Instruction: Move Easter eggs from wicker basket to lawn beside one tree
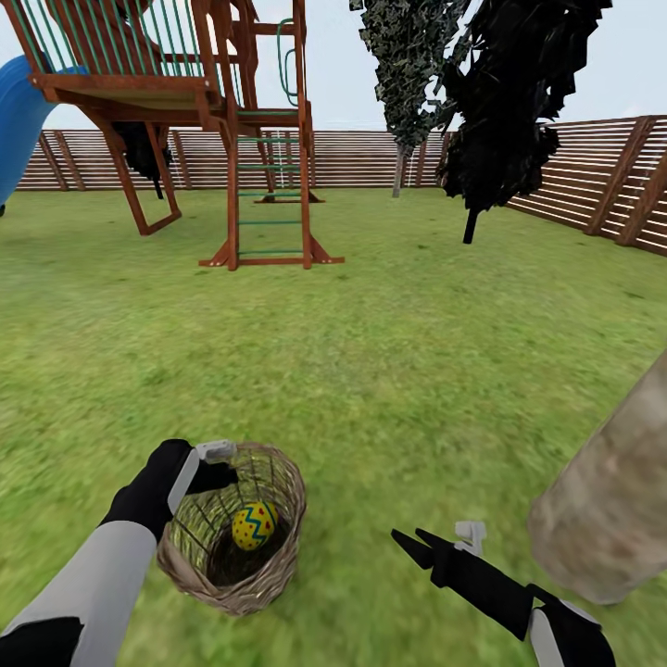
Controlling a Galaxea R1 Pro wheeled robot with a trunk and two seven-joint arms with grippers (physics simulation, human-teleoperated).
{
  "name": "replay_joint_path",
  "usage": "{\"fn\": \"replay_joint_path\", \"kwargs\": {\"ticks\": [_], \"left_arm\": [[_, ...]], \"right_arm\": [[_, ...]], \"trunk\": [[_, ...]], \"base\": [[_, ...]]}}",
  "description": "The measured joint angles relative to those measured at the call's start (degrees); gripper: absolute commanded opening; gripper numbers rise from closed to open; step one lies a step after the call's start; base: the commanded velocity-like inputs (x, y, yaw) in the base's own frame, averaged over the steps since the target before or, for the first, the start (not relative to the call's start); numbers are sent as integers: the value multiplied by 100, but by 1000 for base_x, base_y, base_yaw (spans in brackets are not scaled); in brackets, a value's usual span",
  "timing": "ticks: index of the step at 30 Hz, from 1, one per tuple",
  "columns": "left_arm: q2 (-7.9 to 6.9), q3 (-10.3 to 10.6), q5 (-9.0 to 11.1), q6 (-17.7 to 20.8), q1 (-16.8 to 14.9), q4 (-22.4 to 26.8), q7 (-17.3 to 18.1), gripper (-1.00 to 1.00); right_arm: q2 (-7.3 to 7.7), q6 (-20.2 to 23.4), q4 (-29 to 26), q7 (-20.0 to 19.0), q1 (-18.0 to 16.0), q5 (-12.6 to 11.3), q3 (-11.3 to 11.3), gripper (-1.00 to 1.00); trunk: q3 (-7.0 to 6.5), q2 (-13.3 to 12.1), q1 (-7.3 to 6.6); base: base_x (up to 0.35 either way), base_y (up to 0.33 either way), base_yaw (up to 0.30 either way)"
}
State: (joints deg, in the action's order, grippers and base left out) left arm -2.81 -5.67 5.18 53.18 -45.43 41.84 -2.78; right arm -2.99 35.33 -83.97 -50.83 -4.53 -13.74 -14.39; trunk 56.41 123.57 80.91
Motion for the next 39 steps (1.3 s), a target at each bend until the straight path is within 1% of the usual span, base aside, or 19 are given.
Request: {"fn": "replay_joint_path", "kwargs": {"ticks": [14, 39], "left_arm": [[0, 1, -11, 3, -2, -30, 0, 100], [-9, 2, -23, 10, -6, -41, 0, 100]], "right_arm": [[-1, -1, 4, 7, 0, 1, 2, 100], [5, -44, 4, -26, 0, -7, -14, 100]], "trunk": [[0, 0, 0], [0, 0, 0]], "base": [[100, 31, 0], [14, 4, 0]]}}
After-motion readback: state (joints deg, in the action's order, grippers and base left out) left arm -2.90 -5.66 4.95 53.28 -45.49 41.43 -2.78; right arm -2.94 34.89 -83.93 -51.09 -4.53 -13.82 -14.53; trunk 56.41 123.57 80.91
